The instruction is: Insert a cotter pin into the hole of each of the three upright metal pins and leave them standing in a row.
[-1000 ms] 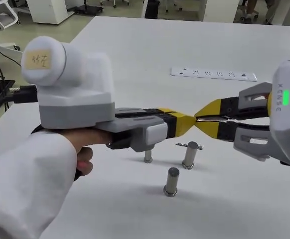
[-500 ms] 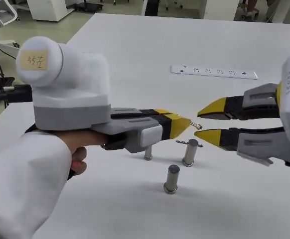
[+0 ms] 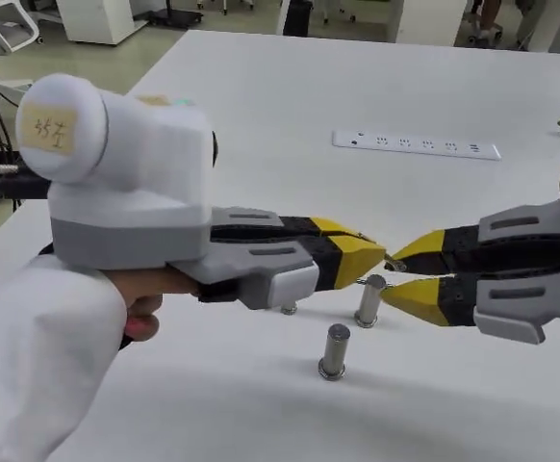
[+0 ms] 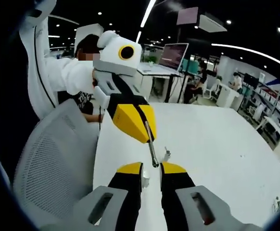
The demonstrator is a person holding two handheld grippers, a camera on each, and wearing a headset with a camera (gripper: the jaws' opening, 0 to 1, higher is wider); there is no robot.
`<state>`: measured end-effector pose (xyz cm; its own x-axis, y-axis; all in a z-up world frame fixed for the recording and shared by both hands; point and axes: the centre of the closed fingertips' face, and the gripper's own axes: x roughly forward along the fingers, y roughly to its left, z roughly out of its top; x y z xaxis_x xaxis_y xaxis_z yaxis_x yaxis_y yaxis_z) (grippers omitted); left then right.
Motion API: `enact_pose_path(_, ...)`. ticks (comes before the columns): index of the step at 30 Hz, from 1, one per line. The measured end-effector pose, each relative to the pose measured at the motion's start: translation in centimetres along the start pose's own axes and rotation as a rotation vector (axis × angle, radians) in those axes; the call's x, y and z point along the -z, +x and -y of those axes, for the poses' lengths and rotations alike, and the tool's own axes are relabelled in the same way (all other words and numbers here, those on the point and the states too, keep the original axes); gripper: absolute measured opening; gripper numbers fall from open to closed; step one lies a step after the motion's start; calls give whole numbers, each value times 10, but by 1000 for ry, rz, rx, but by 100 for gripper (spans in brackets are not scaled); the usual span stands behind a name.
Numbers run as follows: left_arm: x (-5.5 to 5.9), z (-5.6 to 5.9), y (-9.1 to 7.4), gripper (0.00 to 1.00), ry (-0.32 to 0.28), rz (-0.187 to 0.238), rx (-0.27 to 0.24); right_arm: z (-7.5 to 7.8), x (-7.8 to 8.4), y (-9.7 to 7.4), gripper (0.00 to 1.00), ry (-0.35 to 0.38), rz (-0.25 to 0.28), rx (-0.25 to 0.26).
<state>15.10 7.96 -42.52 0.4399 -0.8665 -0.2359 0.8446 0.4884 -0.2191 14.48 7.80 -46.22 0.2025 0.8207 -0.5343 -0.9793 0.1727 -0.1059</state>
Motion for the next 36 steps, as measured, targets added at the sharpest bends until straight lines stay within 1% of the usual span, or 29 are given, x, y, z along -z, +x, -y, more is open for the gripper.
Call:
enact_pose_path(1, 0, 2, 0, 0, 19, -4, 7, -4, -1, 1, 8, 26, 16, -18)
enact_pose_path(2, 0, 4, 1, 0, 29, -9, 13, -4, -2, 0, 7, 31, 24, -19)
enact_pose_path(4, 2, 5, 2, 0, 31, -22, 18, -3, -1, 1, 5, 30, 21, -15)
enact_pose_path(7, 1, 8, 2, 0, 37, -18, 32, -4, 0, 1, 3, 37, 19, -15)
enact_pose_path(10, 1, 9, 2, 0, 44, -22, 34, -4, 0, 1, 0, 42, 22, -19)
enact_pose_path(16, 3, 12, 3, 0, 84, -38, 46, -5, 2, -1, 0, 53, 27, -40)
enact_pose_path(25, 14, 13, 1, 0, 124, -73, 59, -6, 7, -5, 0, 67, 23, -58)
enact_pose_path(29, 20, 14, 0, 0, 146, -87, 73, -8, 10, -5, 0, 52, 11, -74)
enact_pose_path(31, 23, 14, 0, 0, 139, -95, 76, -10, 11, -5, 0, 42, 4, -82)
enact_pose_path(35, 26, 15, 0, 0, 152, -99, 78, -12, 11, -4, 0, 24, -6, -87)
enact_pose_path(36, 26, 15, 0, 0, 143, -99, 78, -12, 11, -4, 0, 19, -10, -87)
